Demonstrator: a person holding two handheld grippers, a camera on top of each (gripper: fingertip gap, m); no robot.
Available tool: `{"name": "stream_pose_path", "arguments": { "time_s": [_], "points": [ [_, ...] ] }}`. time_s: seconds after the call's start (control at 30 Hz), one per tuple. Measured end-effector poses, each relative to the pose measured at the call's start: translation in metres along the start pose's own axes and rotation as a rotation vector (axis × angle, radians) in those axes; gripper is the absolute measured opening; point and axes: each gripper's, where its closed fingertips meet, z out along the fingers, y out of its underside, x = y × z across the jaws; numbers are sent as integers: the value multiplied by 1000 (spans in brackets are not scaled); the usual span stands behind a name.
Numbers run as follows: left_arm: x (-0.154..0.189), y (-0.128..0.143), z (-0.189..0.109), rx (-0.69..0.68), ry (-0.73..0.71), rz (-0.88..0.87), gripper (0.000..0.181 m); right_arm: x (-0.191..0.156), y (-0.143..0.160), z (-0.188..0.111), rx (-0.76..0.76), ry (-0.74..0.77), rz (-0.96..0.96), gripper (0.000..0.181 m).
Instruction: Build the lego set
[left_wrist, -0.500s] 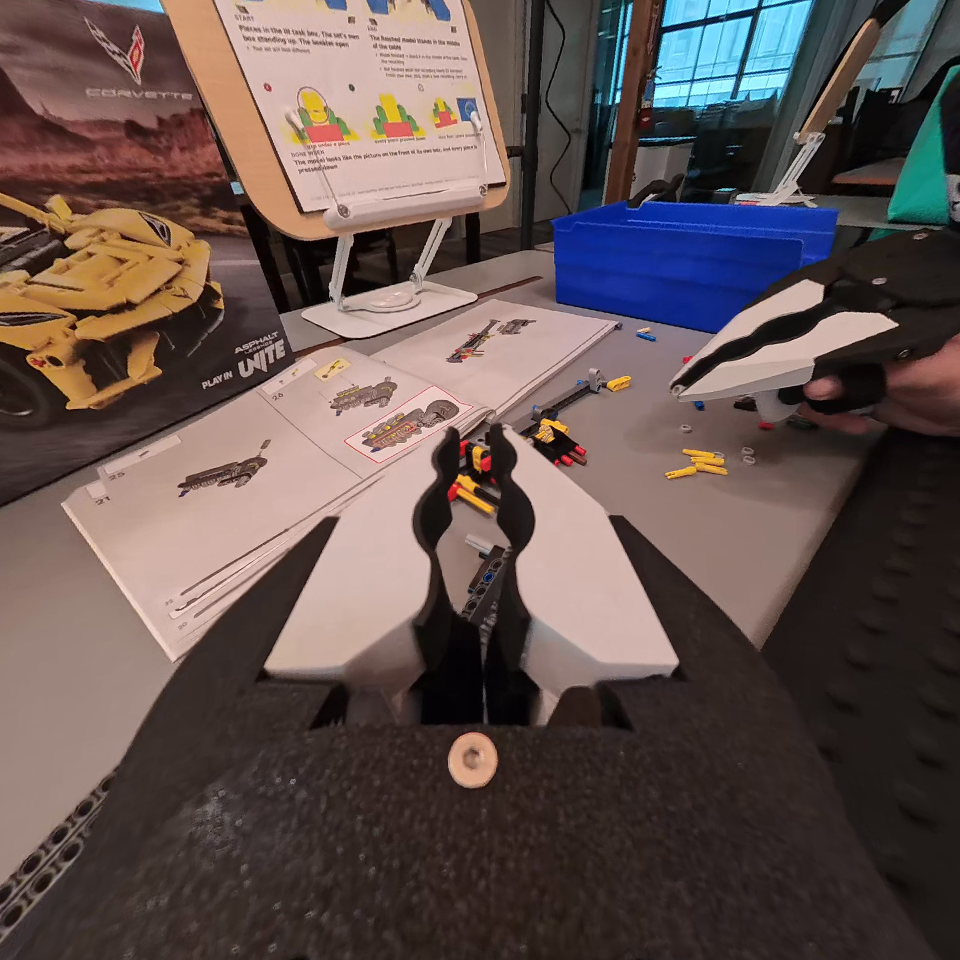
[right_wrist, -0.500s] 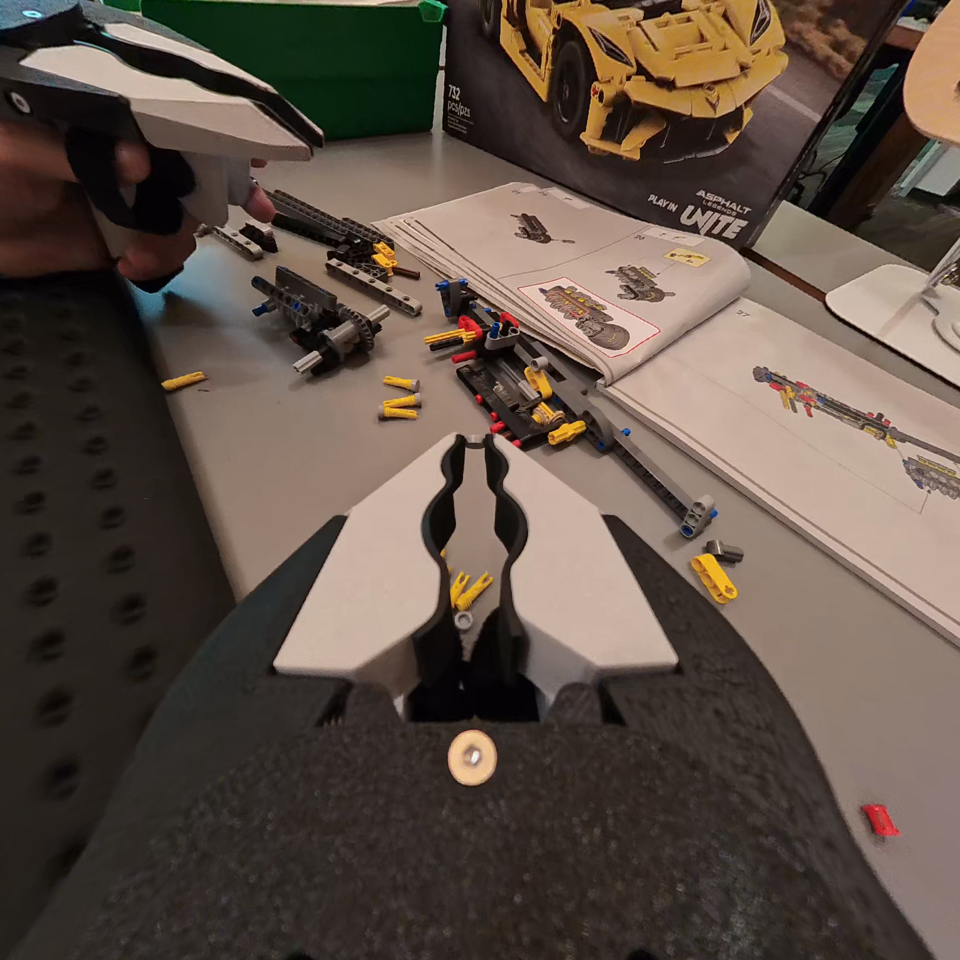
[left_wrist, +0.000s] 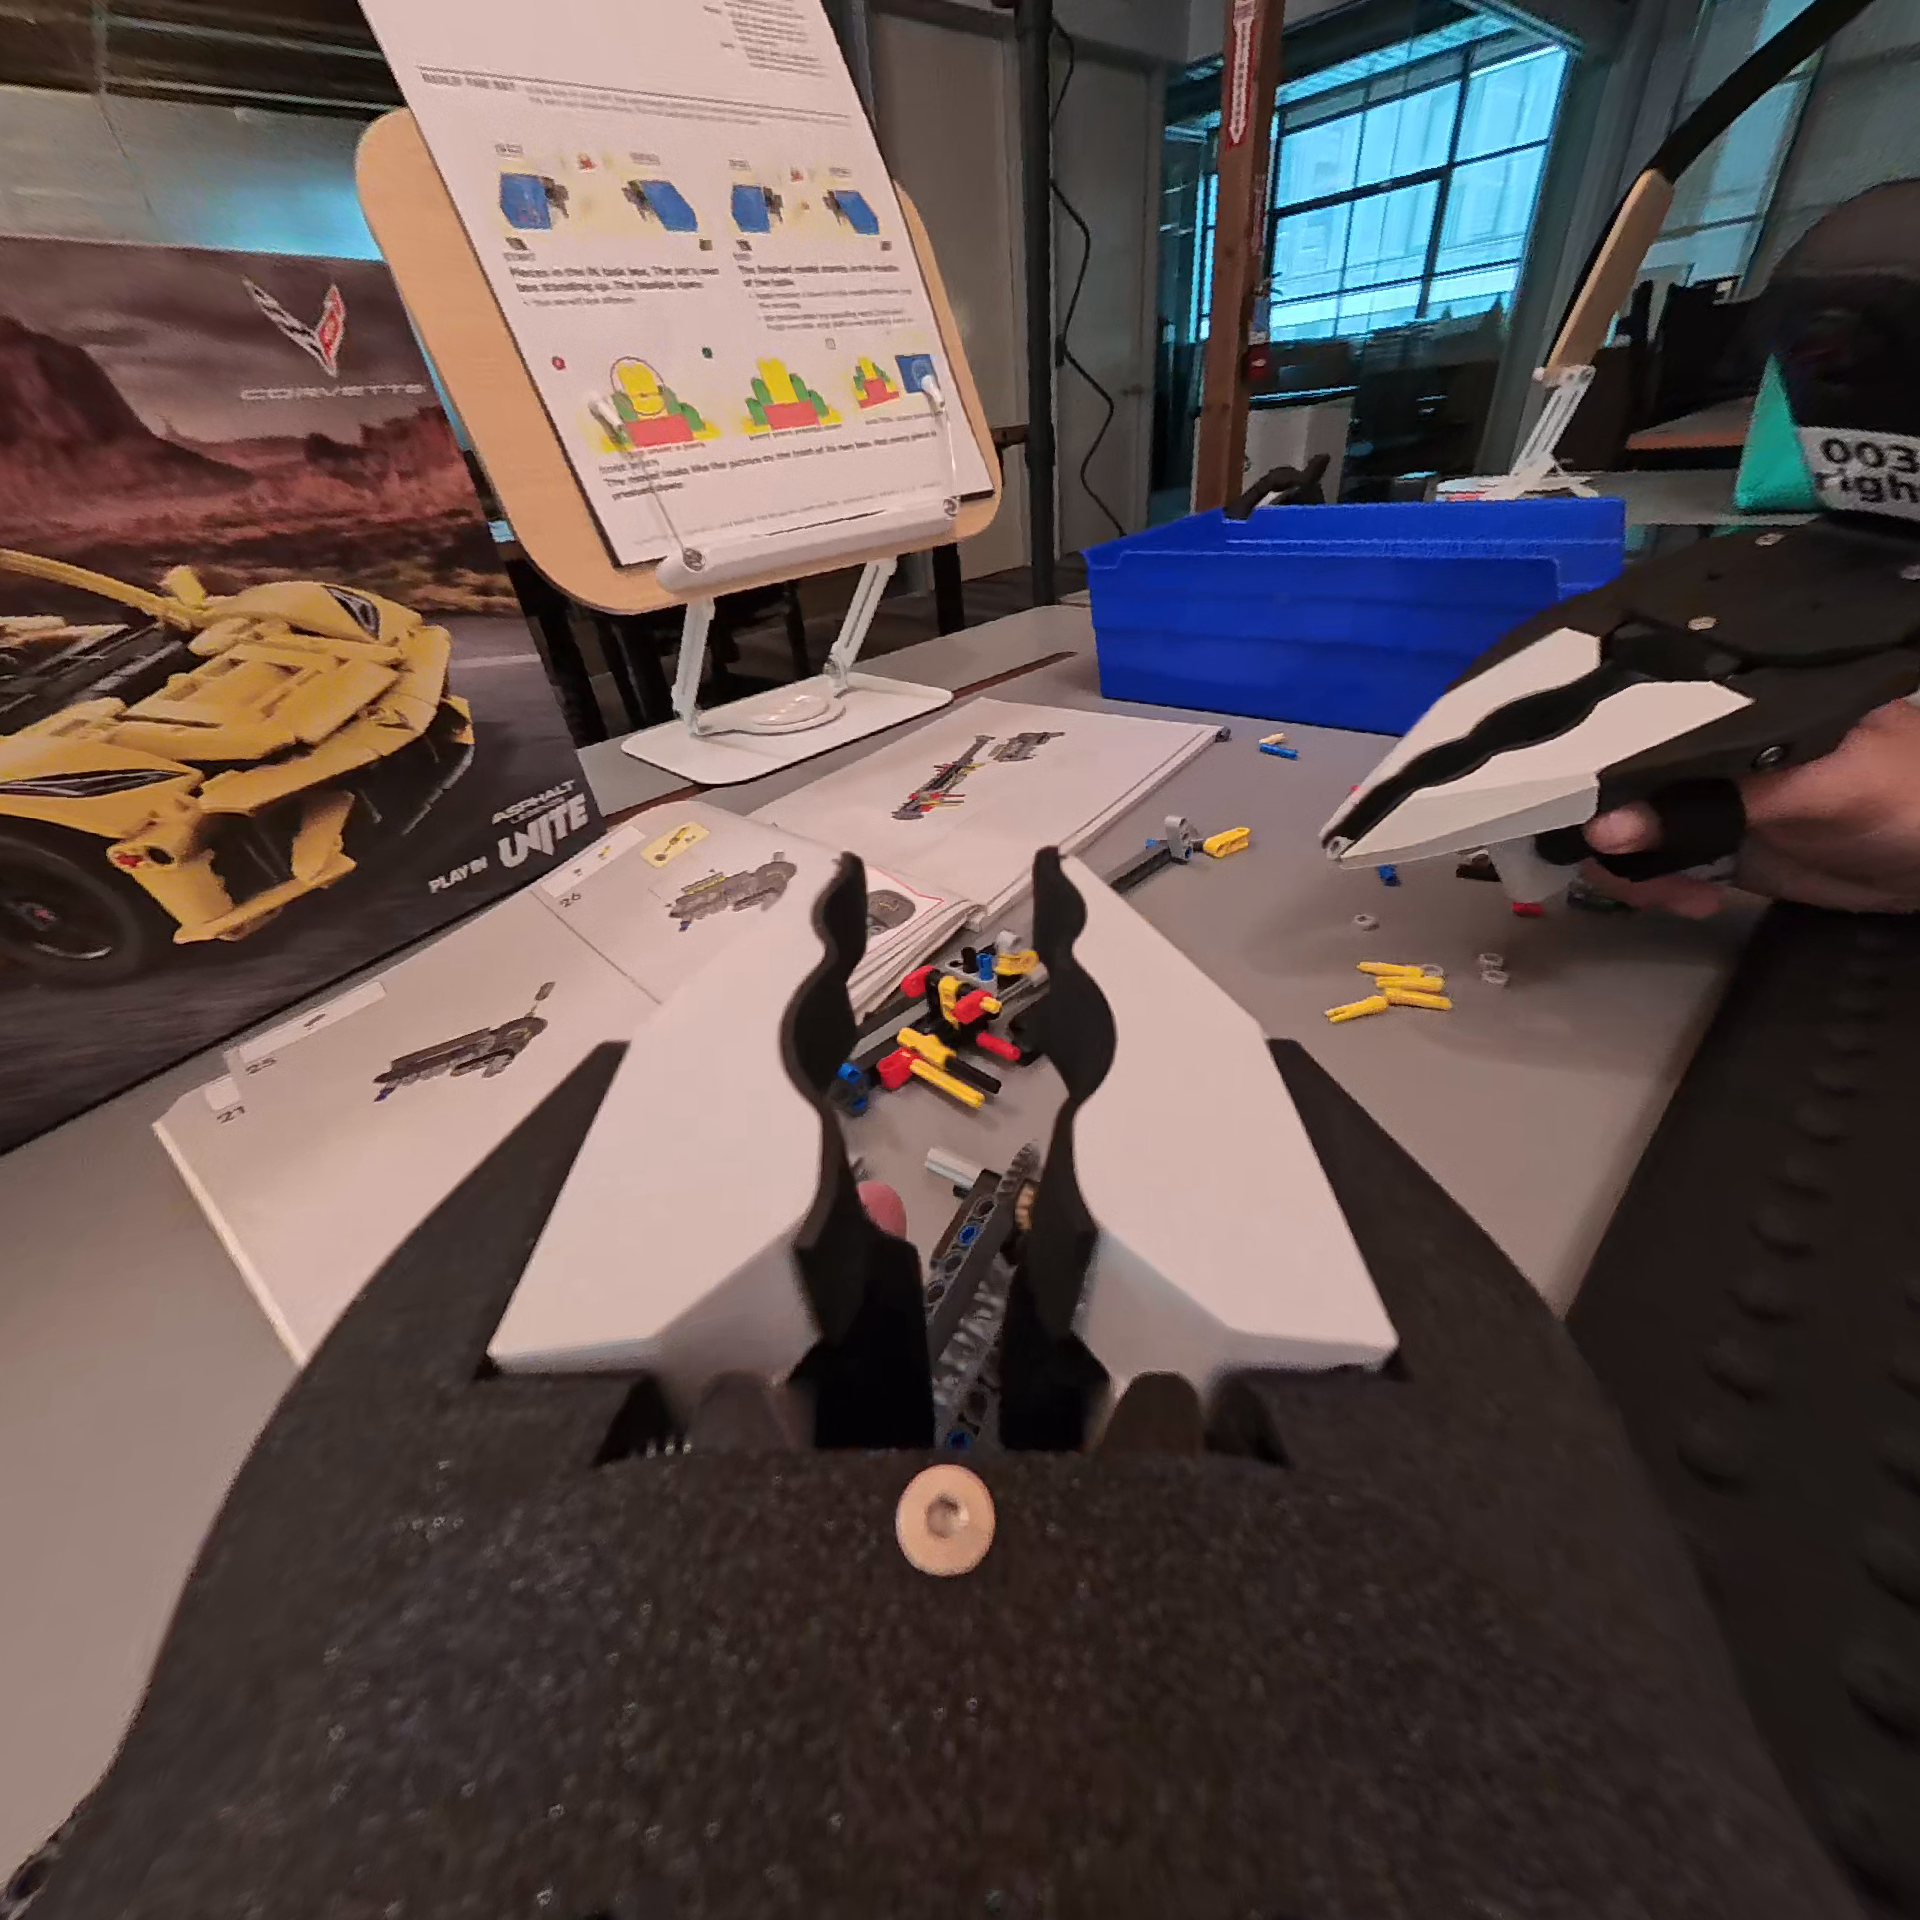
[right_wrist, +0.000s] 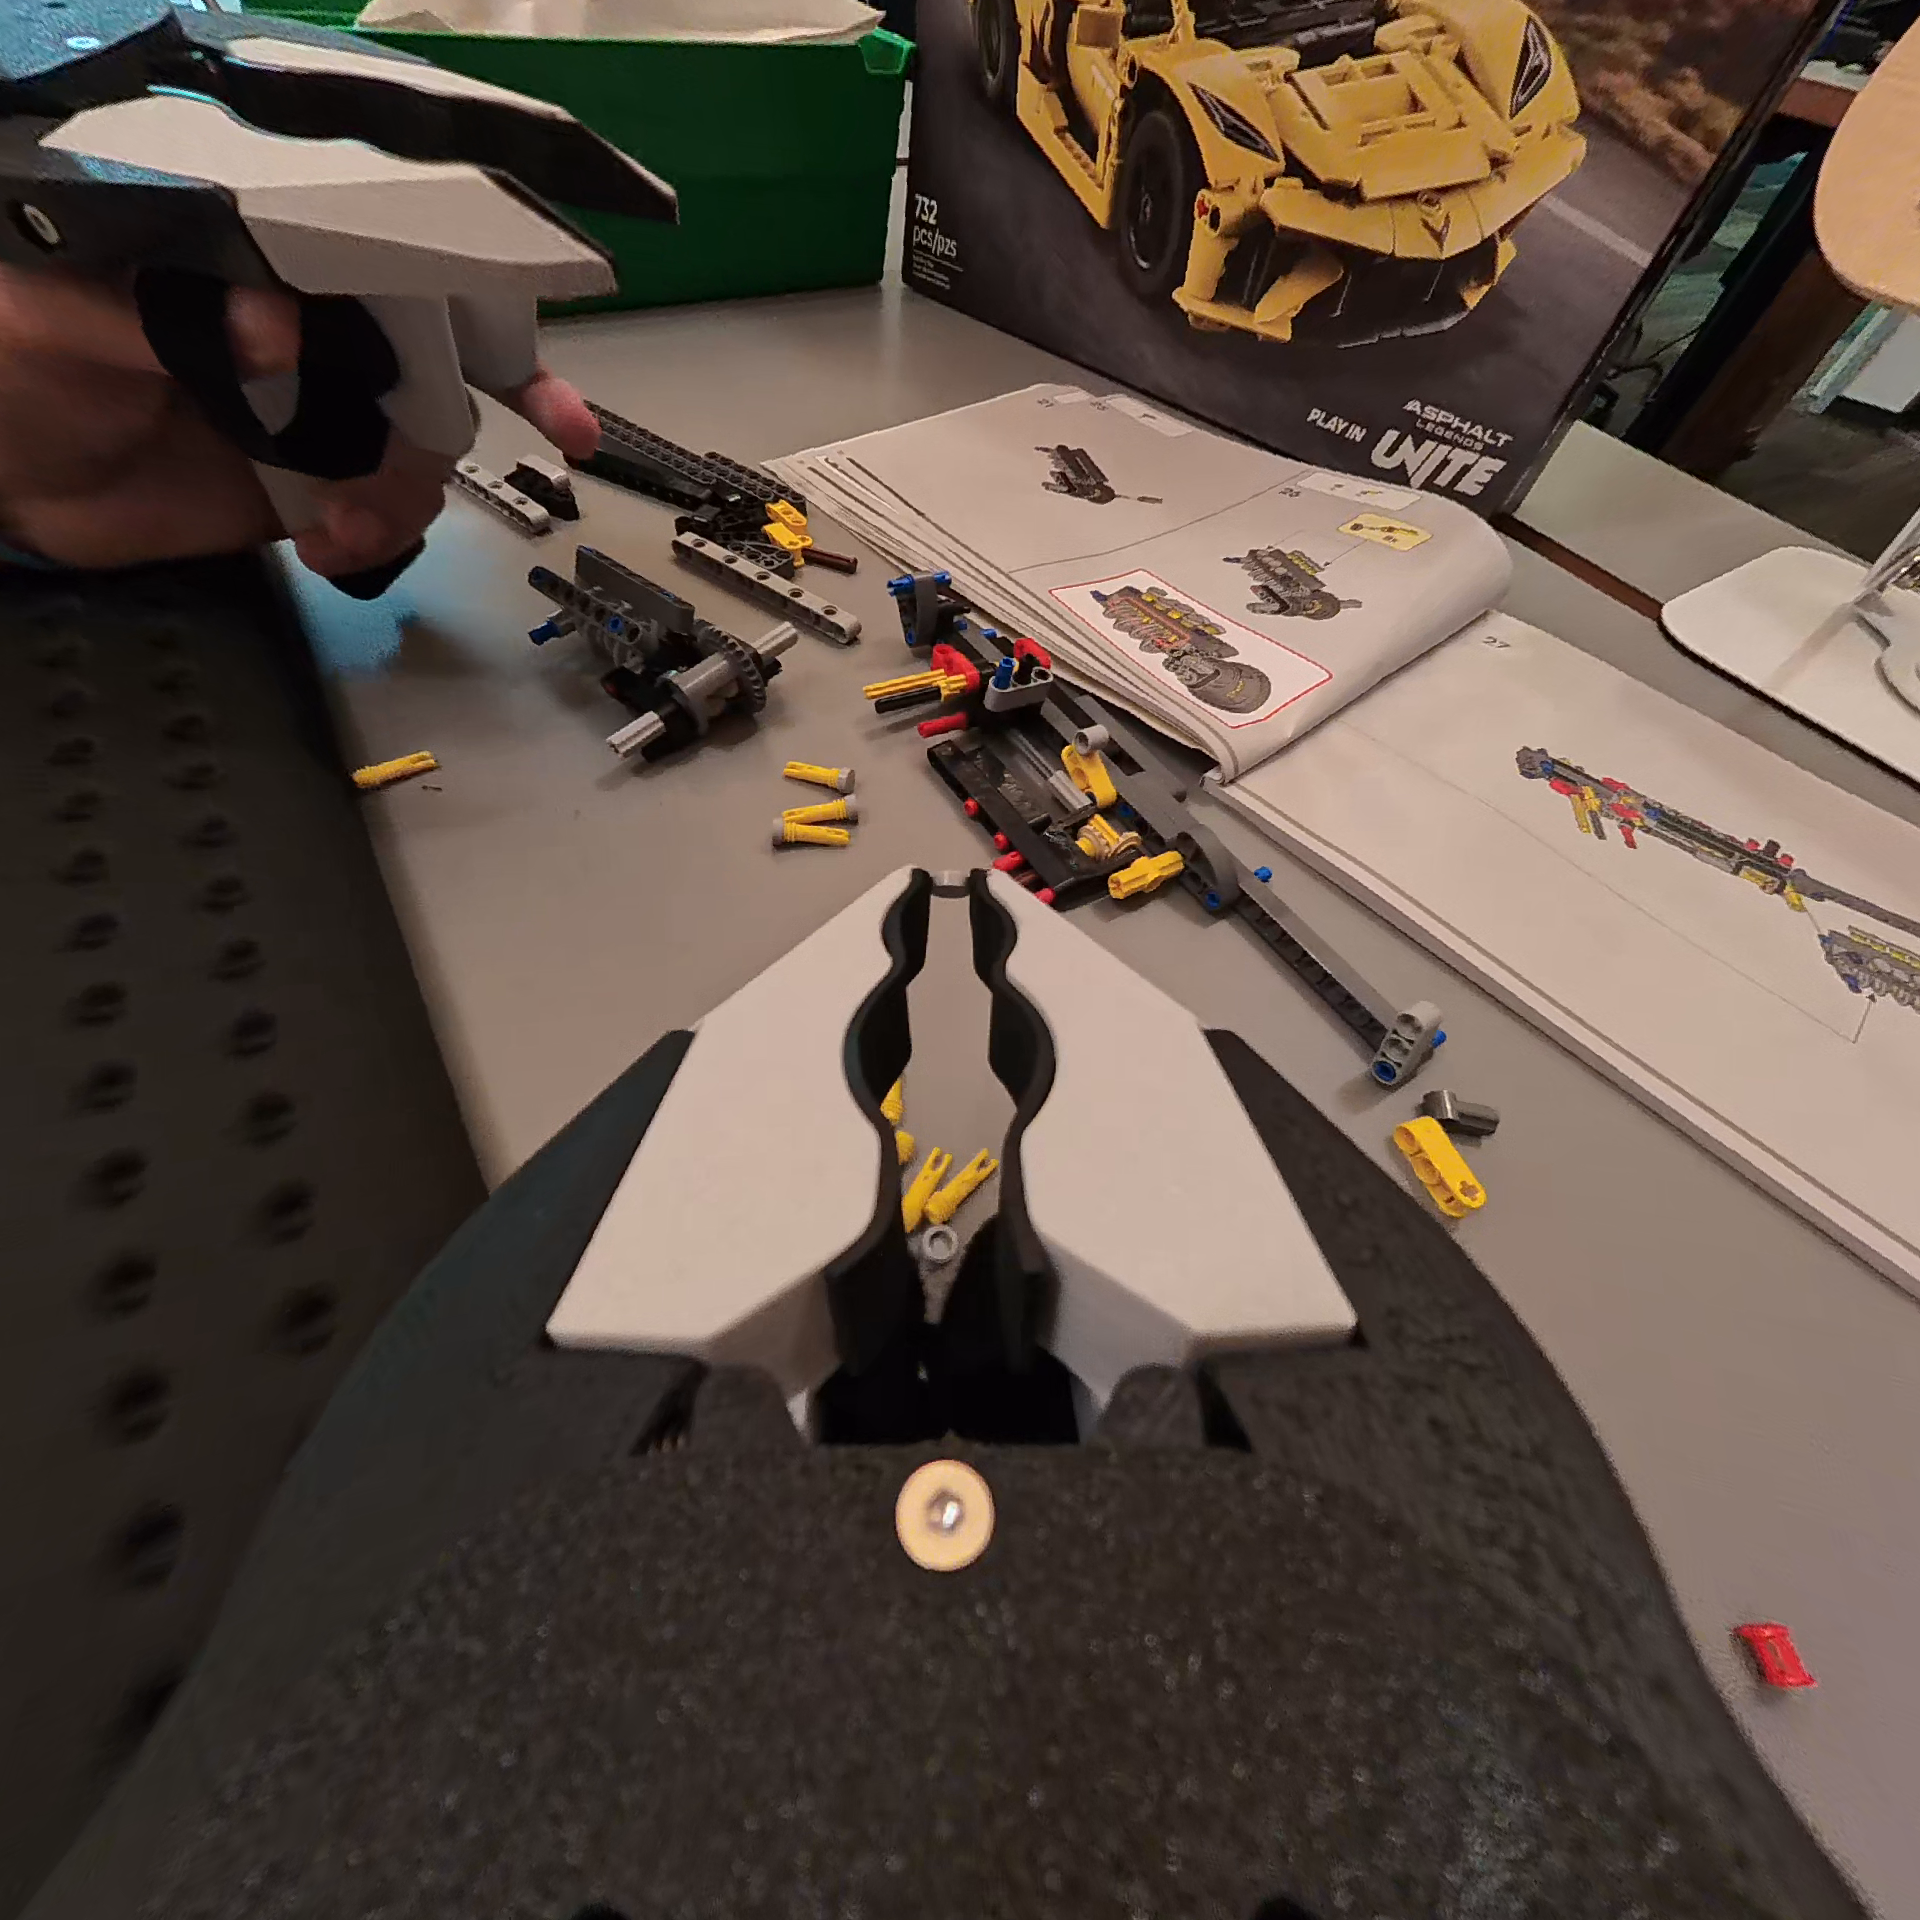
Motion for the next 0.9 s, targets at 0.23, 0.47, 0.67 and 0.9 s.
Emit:
{"name": "stream_pose_path", "arguments": {
  "time_s": [0.23,0.47,0.67,0.9],
  "points": [
    [12,6,5,-28,55,6,33,-2,-1,1,4,-8,-8,7],
    [36,16,4,-87,159,34,32,-4,1,2,-7,-8,-25,7],
    [52,21,3,-113,245,38,31,-4,1,2,-4,-14,-21,7],
    [64,-11,-1,-78,471,-119,88,-17,7,6,-37,-59,-65,7]
  ]
}}
